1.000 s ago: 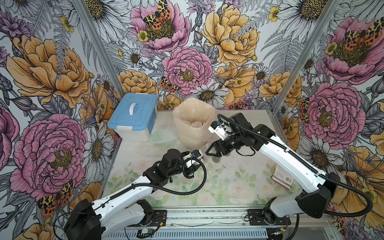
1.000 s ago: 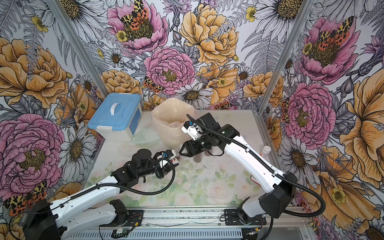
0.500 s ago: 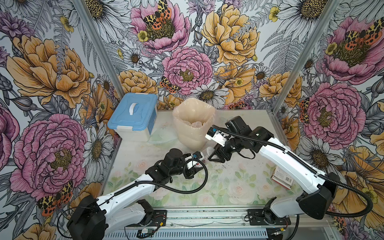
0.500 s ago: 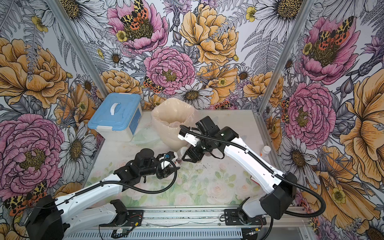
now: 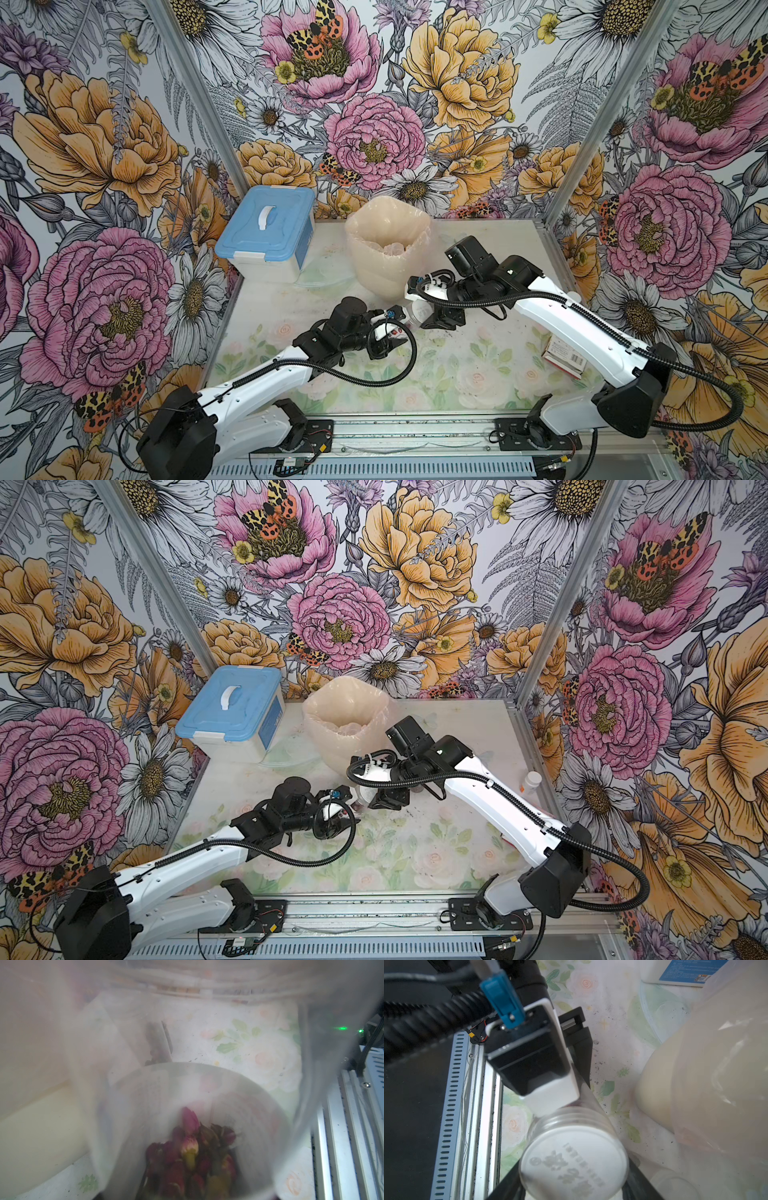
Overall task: Empty the moldy dried flower tea in the jars
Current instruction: Unscrew the lid from the jar.
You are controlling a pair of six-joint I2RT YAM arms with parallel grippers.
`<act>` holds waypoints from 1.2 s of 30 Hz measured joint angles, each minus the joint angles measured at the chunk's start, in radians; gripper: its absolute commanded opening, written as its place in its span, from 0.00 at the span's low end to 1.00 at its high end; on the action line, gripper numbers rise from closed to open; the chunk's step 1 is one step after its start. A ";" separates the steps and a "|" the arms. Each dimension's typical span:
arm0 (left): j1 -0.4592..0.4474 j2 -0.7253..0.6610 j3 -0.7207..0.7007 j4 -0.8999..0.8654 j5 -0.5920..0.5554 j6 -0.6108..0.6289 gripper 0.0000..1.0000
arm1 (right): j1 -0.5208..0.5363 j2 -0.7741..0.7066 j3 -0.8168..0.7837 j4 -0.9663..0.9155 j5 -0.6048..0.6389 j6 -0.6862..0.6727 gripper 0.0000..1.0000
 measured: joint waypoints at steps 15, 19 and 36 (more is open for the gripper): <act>-0.001 -0.005 0.013 0.034 -0.056 0.000 0.60 | -0.082 -0.056 -0.001 0.068 -0.154 0.420 0.83; -0.002 -0.005 0.013 0.035 -0.070 0.000 0.60 | -0.092 -0.101 -0.022 0.112 -0.178 0.541 0.99; -0.016 -0.009 0.013 0.035 -0.142 0.004 0.60 | -0.090 -0.060 -0.031 0.147 -0.161 0.950 0.91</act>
